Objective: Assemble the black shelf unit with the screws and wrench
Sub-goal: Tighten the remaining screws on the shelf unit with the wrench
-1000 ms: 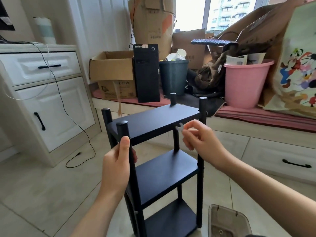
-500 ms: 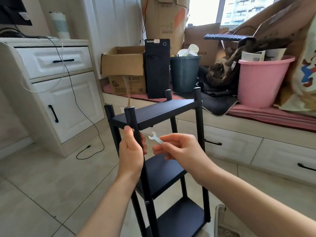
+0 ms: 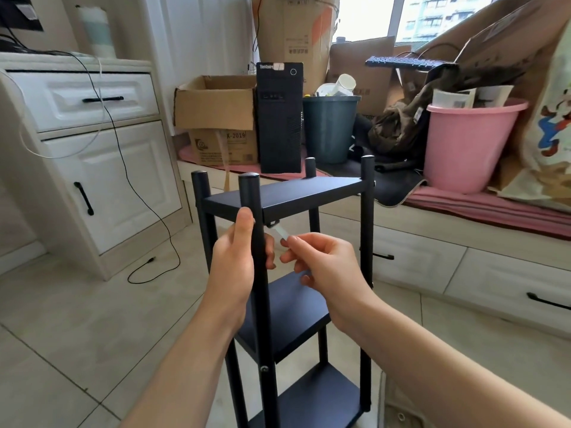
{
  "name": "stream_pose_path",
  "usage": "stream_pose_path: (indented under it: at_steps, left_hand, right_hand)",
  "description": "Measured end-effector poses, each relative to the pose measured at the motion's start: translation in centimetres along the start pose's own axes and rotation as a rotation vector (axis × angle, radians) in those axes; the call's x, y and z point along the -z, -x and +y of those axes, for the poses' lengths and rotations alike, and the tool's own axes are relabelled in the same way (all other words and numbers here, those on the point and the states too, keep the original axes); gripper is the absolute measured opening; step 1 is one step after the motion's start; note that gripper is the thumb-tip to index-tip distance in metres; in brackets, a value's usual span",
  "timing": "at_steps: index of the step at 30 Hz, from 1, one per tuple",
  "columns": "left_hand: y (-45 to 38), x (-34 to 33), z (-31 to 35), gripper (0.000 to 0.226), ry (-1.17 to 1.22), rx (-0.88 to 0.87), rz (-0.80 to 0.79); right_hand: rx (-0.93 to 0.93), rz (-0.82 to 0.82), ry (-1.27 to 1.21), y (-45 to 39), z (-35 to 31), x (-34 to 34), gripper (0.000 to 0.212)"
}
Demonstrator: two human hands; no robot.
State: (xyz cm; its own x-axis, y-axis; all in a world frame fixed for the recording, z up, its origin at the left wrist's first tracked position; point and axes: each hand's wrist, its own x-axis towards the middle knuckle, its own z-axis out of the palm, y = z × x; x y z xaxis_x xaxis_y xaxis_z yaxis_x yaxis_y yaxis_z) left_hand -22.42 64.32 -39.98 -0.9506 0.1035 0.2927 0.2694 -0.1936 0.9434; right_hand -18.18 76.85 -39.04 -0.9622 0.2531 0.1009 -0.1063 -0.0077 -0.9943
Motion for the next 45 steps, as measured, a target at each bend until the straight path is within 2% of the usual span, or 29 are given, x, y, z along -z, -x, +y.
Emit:
stream_pose_path:
  at_steps: [5,11,15,25,30,33,35,37,38,40,45]
  left_hand:
    - [-0.1,-0.2,0.0,0.063,-0.039,0.008,-0.036]
    - [-0.4,-0.5,-0.3,0.067,-0.041,-0.022,-0.035]
    - [-0.6,-0.5,-0.7,0.063,-0.006,-0.009,-0.036]
    - [-0.4,-0.8,-0.4,0.08,0.042,-0.001,0.028]
    - [-0.2,-0.8,-0.1,0.086,0.027,-0.015,-0.007]
    - [-0.2,-0.8,-0.2,0.074,0.014,-0.019,-0.05]
    - [-0.2,-0.6,-0.4,0.053,0.025,-0.006,-0.125]
    - [0.0,-0.2,-0.7,0.025,-0.076,-0.038,-0.204]
    - [0.2,-0.2,-0.7,0.019,-0.129,-0.065,-0.243]
    - [0.5,-0.6,-0.9,0.025,-0.16,-0.095,-0.265]
    - [0.7,-1.4,-1.2,0.014,-0.166,-0.109,-0.216]
  right_hand:
    - [0.076,0.029,0.014,-0.1,0.1,-0.3,0.013]
    - [0.165,0.052,-0.089,0.0,-0.2,-1.3,0.032]
    - [0.15,0.079,-0.116,0.1,0.0,-1.3,0.031]
    - [0.155,0.082,-0.106,0.2,0.1,-0.7,0.02]
    - [-0.002,0.112,-0.209,0.0,0.3,-0.9,0.016]
    - [-0.072,0.102,-0.282,-0.1,0.3,-0.8,0.011]
    - [-0.093,0.12,-0.316,-0.4,0.2,-0.3,0.01]
    - [-0.1,0.129,-0.346,-0.6,0.1,0.2,0.011]
    - [-0.099,0.126,-0.359,-0.7,0.0,0.4,0.012]
    - [-0.092,0.115,-0.394,-0.6,0.0,0.7,0.012]
    - [-0.082,0.1,-0.413,-0.5,0.4,0.8,0.01]
